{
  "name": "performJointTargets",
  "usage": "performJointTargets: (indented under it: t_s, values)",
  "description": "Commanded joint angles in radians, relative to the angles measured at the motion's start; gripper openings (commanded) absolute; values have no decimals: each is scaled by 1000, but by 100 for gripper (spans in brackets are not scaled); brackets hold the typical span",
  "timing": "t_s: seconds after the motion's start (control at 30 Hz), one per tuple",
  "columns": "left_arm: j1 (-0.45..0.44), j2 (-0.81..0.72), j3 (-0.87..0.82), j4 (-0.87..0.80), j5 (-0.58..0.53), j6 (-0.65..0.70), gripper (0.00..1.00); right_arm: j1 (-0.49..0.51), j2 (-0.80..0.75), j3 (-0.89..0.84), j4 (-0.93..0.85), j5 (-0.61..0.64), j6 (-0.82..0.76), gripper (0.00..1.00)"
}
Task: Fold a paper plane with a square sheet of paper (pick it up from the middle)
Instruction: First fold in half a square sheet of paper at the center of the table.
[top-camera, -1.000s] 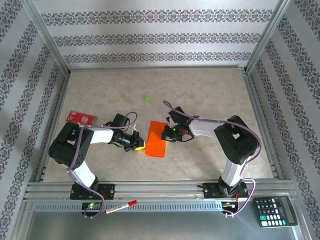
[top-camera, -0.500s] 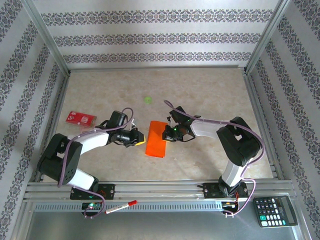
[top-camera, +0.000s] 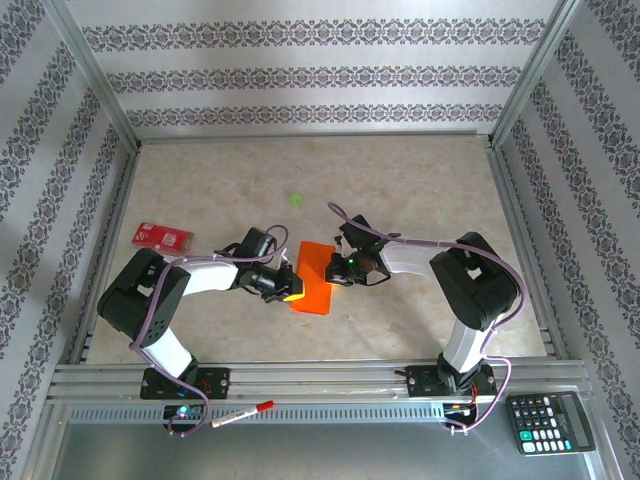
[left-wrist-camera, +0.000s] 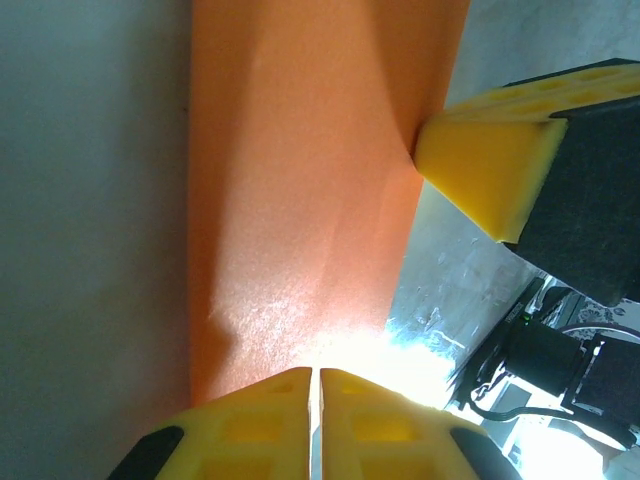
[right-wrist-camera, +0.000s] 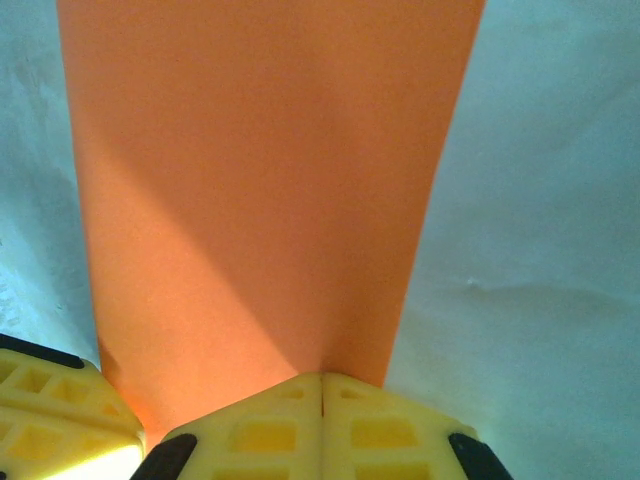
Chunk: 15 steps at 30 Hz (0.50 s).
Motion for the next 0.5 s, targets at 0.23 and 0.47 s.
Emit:
performJointTargets:
  t_s: [0.23,0.47]
  values:
    - [49,32,-32,-6,-10,13,9,-2,13,1,-24,12,-13,9]
    - [59,30,-38,-26,-10,29,9,-4,-12,15,-29,0,-16,13]
